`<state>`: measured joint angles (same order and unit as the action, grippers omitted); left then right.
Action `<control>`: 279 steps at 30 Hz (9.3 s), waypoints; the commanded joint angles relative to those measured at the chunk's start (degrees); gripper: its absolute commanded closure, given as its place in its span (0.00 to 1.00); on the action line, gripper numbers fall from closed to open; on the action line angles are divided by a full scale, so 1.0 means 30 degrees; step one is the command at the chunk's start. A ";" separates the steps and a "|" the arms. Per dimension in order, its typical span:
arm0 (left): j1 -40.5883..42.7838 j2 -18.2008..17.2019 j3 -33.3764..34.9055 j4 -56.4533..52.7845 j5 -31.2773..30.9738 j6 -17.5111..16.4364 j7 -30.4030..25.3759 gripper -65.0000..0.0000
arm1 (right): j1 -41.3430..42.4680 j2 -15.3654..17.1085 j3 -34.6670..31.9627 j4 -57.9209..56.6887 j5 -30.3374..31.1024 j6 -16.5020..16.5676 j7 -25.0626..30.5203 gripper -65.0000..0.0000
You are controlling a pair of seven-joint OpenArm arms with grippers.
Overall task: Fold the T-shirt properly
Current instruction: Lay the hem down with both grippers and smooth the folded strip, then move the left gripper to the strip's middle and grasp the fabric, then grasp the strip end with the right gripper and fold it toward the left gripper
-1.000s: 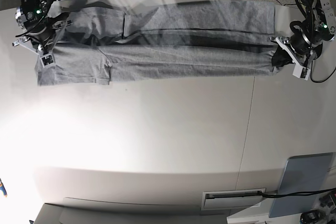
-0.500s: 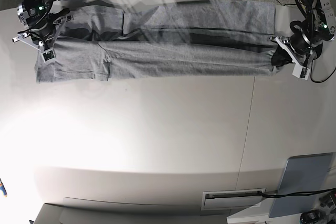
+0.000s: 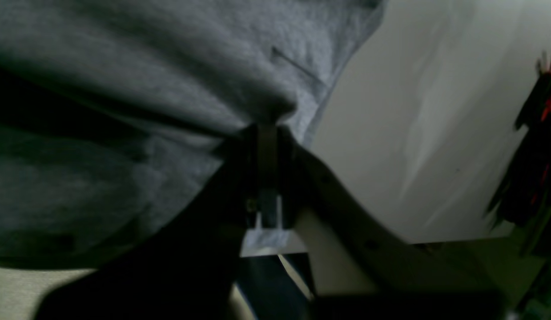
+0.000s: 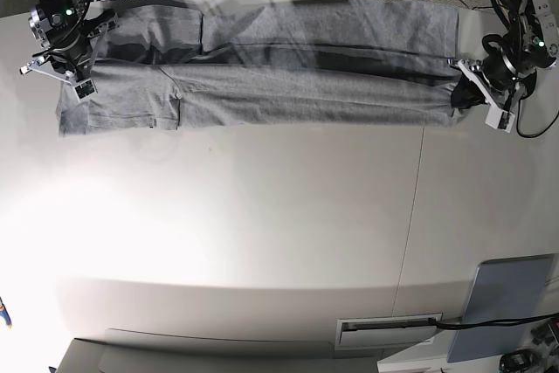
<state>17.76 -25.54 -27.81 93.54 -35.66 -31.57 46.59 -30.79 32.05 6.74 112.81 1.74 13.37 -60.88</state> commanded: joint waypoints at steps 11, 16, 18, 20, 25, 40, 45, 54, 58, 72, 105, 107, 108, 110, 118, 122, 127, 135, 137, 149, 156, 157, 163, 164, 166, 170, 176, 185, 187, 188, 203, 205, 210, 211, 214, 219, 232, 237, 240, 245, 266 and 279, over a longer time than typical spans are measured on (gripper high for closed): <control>-0.0102 -0.0488 -0.1042 0.2222 -0.0954 0.0131 0.3242 1.00 | 0.0874 0.0328 0.0291 0.0270 -0.1603 -0.0852 0.0189 0.69; -0.0087 -0.0488 -0.2259 0.2849 -0.2368 -0.0029 0.5588 1.00 | 0.1450 0.0328 0.0291 0.0270 -0.1603 -0.1005 0.0262 0.69; 0.0168 -0.0495 -0.2455 0.2849 -0.2361 -0.0321 0.5909 1.00 | 0.1479 0.0328 0.0291 0.0270 -0.1596 -0.1180 0.0342 0.69; 0.0663 -0.0481 -0.2441 0.2849 -0.2368 -0.0372 0.5909 1.00 | 0.1479 0.0328 0.0291 0.0270 -0.1596 -0.1435 0.0342 0.69; 0.1953 -0.0481 -0.2433 0.2849 -0.2339 -0.0372 0.5792 1.00 | 0.1479 0.0328 0.0291 0.0270 -0.1596 -0.1472 0.0466 0.69; 0.2339 0.0000 -0.2433 0.1894 -0.0342 0.1953 0.2565 0.58 | 0.1479 0.0321 0.0291 0.0270 -0.1596 -0.1472 0.0678 0.69; 0.2331 -0.0007 -0.2433 0.0678 -0.0503 0.1953 0.2433 0.58 | 0.1479 0.0321 0.0291 0.0270 -0.1596 -0.1472 0.0860 0.69; 0.2331 0.0000 -0.2433 -0.1836 -0.3621 0.0437 0.1836 0.58 | 0.1479 0.0321 0.0291 0.0270 -0.1596 -0.1479 0.0954 0.69; 0.2324 -0.0007 -0.2433 -0.2769 -0.5093 -0.0379 0.2135 0.58 | 0.1479 0.0321 0.0291 0.0270 -0.1596 -0.1479 0.0962 0.69; 0.1457 -0.0619 -0.2455 -0.3104 -0.5158 -0.0262 0.2470 1.00 | 0.1486 0.0328 0.0291 0.0270 -0.1596 -0.2747 0.1370 0.69; 0.2616 0.5938 1.3311 1.1570 0.5268 0.9748 0.1610 1.00 | 0.2011 0.0321 0.0291 0.0270 -0.1596 -0.3279 0.1290 0.69; 0.2178 0.6280 1.4054 1.0542 0.5450 0.9734 0.1603 1.00 | 0.2011 0.0321 0.0291 0.0270 -0.1596 -0.3271 0.1297 0.69; 0.1923 0.6390 1.4338 1.0025 0.5530 0.9734 0.1603 1.00 | 0.2011 0.0321 0.0291 0.0270 -0.1596 -0.3279 0.1297 0.69; 0.1384 0.6390 1.4804 0.9151 0.5537 0.9741 0.1596 1.00 | 0.2011 0.0321 0.0291 0.0270 -0.1596 -0.3271 0.1297 0.69; 0.0197 0.7235 1.6050 0.7431 0.5472 0.9734 0.1464 1.00 | 0.2011 0.0321 0.0291 0.0270 -0.1588 -0.3279 0.1297 0.69; -0.0066 0.7563 1.6109 0.7388 0.5530 0.9588 0.1209 0.97 | 0.2011 0.0321 0.0291 0.0270 -0.1588 -0.3271 0.1290 0.69; -0.0262 0.7563 1.6109 0.7388 0.5413 0.8939 0.0736 0.59 | 0.2011 0.0321 0.0291 0.0270 -0.1588 -0.3271 0.1297 0.69; -0.0328 0.7548 1.6101 0.7395 0.6295 0.5850 -0.0393 0.53 | 0.2011 0.0321 0.0291 0.0270 -0.1588 -0.3271 0.1297 0.69; -0.0313 0.7548 1.6101 0.7395 0.7956 0.5850 -0.0386 0.61 | 0.2011 0.0321 0.0291 0.0270 -0.1588 -0.3271 0.1297 0.69; -0.0095 0.7490 1.6101 0.7359 1.2539 0.5982 0.1800 1.00 | 0.2011 0.0321 0.0291 0.0270 -0.1588 -0.3271 0.1297 0.69; 0.0109 0.7497 1.6101 0.5639 1.2553 0.5967 0.1843 1.00 | 0.2011 0.0321 0.0291 0.0270 -0.1596 -0.3264 0.1137 0.69; 0.0087 0.7504 1.6109 0.5442 1.2546 0.5967 0.1814 1.00 | 0.2011 0.0321 0.0291 0.0270 -0.1588 -0.3264 0.1144 0.69; -0.0138 0.7665 1.6116 0.5224 1.2174 0.4983 0.0189 1.00 | 0.2011 0.0321 0.0291 0.0270 -0.1588 -0.3271 0.1158 0.69; -0.0342 0.7730 1.6116 0.5056 1.1985 0.4991 -0.0138 1.00 | 0.2011 0.0321 0.0291 0.0270 -0.1588 -0.3271 0.1158 0.69; -0.0991 0.7847 1.6181 0.4371 1.1511 0.4991 -0.1107 1.00 | 0.2011 0.0321 0.0291 0.0270 -0.1596 -0.3271 0.1158 0.69; -0.3024 0.8327 1.6517 0.2062 1.1438 0.5005 -0.2943 1.00 | 0.2011 0.0321 0.0291 0.0270 -0.1596 -0.3271 0.1158 0.69; -0.4925 0.8867 1.6458 0.1479 1.0069 0.7133 -0.3184 1.00 | 0.2004 0.0321 0.0291 0.0270 -0.1596 -0.3271 0.1209 0.69; -0.3861 0.7839 1.6466 0.4080 0.9938 0.7147 -0.2186 1.00 | 0.1996 0.0321 0.2667 0.0153 0.3716 -0.0670 0.1953 0.69; -0.3279 0.7322 1.6458 0.4918 0.9865 0.7147 -0.2120 1.00 | 0.2011 0.0321 0.4422 -0.0342 0.6171 0.0838 0.1872 0.69; -0.3002 0.7045 1.6458 0.5348 0.9792 0.7147 -0.1989 1.00 | 0.2011 0.0321 0.5384 -0.0816 0.7439 0.1523 0.1814 0.69; -0.1785 0.6135 1.6466 0.6987 0.7424 0.5996 -0.0801 0.61 | 0.2331 0.0262 1.0098 -0.7395 1.9482 0.6819 -0.1239 0.43; -0.1785 0.6135 1.6466 0.6987 0.7417 0.5996 -0.0809 0.61 | 0.2499 0.0270 0.9879 -0.7402 1.9482 0.6601 -0.1807 0.43; -0.1785 0.6280 1.6466 0.6987 0.7300 0.5996 -0.0685 0.61 | 0.3177 0.0262 0.8109 -0.7665 1.9438 0.6572 -0.1151 0.43; -0.1785 0.6288 1.6466 0.6987 0.7300 0.5996 -0.0663 0.61 | 0.3432 0.0262 0.7606 -0.7956 1.9358 0.6317 -0.1151 0.43; -0.1778 0.6280 1.6466 0.6987 0.7308 0.5996 -0.0459 0.61 | 0.4342 0.0262 0.6237 -0.9187 1.7879 0.5158 -0.0969 0.43; -0.1778 0.6280 1.6466 0.6987 0.7315 0.5996 -0.0459 0.61 | 0.5195 0.0262 0.5340 -1.0892 1.8761 0.5093 -0.1304 0.43; -0.1778 0.6273 1.6466 0.6987 0.7388 0.5996 -0.0495 0.61 | 0.5238 -0.2353 0.4983 -1.0987 2.1303 0.6033 -0.2361 0.43; -0.1778 0.6273 1.6466 0.6980 0.7388 0.5996 -0.0495 0.61 | 0.5238 -0.3279 0.4983 -1.0987 2.1420 0.6441 -0.2659 0.43; -0.1778 0.6273 1.6466 0.6980 0.7388 0.5996 -0.0495 0.61 | 0.5238 -0.3708 0.4983 -1.0987 2.1405 0.6455 -0.3031 0.43; -0.1741 0.6273 1.6466 0.6980 0.7388 0.5996 -0.0459 0.61 | 0.5238 -0.3810 0.4983 -1.0987 2.1405 0.7067 -0.3031 0.56; -0.0415 0.5435 1.6466 0.6455 0.9391 0.6222 -0.0699 0.61 | 0.5129 -0.0532 0.9369 -0.5770 1.9555 0.6557 -0.3905 1.00; -0.0525 0.5377 1.6466 0.3417 0.9566 0.5996 -0.2703 0.61 | 0.5246 -0.6586 0.0160 0.3111 0.9333 0.1894 -0.1945 1.00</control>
<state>16.47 -9.67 21.58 102.89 -6.87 -13.37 39.75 -15.53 12.03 6.70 121.08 28.27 18.87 -68.31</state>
